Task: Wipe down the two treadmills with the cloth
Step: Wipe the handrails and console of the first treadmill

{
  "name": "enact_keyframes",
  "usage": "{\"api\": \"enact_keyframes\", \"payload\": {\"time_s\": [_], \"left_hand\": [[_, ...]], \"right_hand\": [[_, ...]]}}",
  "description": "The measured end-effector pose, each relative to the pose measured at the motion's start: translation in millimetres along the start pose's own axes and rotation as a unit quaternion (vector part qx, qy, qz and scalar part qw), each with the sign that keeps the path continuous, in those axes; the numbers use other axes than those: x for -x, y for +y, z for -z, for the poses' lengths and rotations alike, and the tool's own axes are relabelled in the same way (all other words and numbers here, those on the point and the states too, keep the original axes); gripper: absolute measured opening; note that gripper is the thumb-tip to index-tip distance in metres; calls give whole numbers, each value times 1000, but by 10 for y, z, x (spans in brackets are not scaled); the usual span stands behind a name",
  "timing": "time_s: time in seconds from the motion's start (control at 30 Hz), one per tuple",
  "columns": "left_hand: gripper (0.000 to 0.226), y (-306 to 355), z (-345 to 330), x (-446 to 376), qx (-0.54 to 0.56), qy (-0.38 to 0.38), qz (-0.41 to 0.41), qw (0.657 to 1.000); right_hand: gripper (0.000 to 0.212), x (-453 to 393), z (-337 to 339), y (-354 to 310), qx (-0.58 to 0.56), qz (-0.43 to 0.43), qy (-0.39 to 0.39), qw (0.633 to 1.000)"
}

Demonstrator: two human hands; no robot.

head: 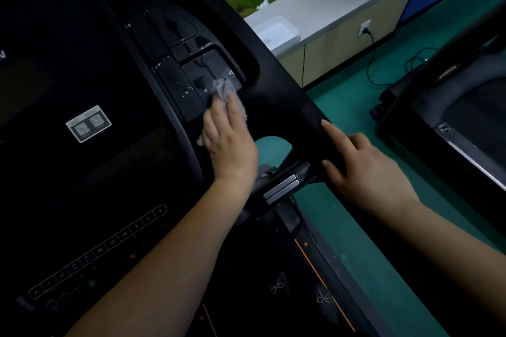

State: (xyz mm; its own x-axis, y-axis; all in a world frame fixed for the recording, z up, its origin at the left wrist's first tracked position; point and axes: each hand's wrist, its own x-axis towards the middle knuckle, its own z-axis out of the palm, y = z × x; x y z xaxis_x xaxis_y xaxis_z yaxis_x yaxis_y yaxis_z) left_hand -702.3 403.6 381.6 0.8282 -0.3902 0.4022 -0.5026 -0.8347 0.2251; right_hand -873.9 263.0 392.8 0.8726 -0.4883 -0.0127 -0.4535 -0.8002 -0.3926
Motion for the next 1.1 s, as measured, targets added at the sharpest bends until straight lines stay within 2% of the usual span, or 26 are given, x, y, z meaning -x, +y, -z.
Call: {"api": "enact_keyframes", "payload": {"time_s": [0.17, 0.27, 0.3, 0.4, 0.47, 0.53, 0.67, 0.73, 0.77, 0.87, 0.93, 1.1], "left_hand": [[69, 511, -51, -202, 66, -97, -149, 982], [64, 361, -16, -214, 33, -88, -215, 972], [67, 219, 21, -222, 13, -81, -200, 976], [68, -248, 224, -117, -32, -47, -49, 997], [65, -338, 291, 25, -29, -51, 13, 998], [67, -200, 236, 49, -25, -70, -2, 997], [71, 269, 39, -165, -1, -119, -121, 985], [70, 242, 46, -254, -12, -120, -156, 980], [71, 138, 93, -246, -24, -110, -150, 982], [66, -306, 311, 42, -65, -64, -66, 994], [63, -446, 376, 231, -87, -70, -45, 993], [74, -288, 205, 73, -72, -84, -113, 987]], "right_hand": [[68, -7, 7, -3, -3, 0, 2, 1000], [69, 12, 31, -10, -8, -6, 2, 1000], [69, 10, 37, -9, -13, -11, 2, 1000], [69, 6, 30, -16, -15, -20, -1, 1000], [66, 1, 20, -13, -12, -29, 0, 999], [61, -4, 22, -17, -10, -37, -2, 999], [53, 3, 49, -42, -13, -48, -5, 999], [53, 9, 59, -44, -16, -48, -6, 999], [53, 7, 61, -40, -17, -47, -4, 999], [54, 7, 52, -30, -16, -40, -1, 999], [55, 6, 42, -22, -17, -37, 2, 999], [55, 15, 51, -22, -14, -30, 10, 999]]}}
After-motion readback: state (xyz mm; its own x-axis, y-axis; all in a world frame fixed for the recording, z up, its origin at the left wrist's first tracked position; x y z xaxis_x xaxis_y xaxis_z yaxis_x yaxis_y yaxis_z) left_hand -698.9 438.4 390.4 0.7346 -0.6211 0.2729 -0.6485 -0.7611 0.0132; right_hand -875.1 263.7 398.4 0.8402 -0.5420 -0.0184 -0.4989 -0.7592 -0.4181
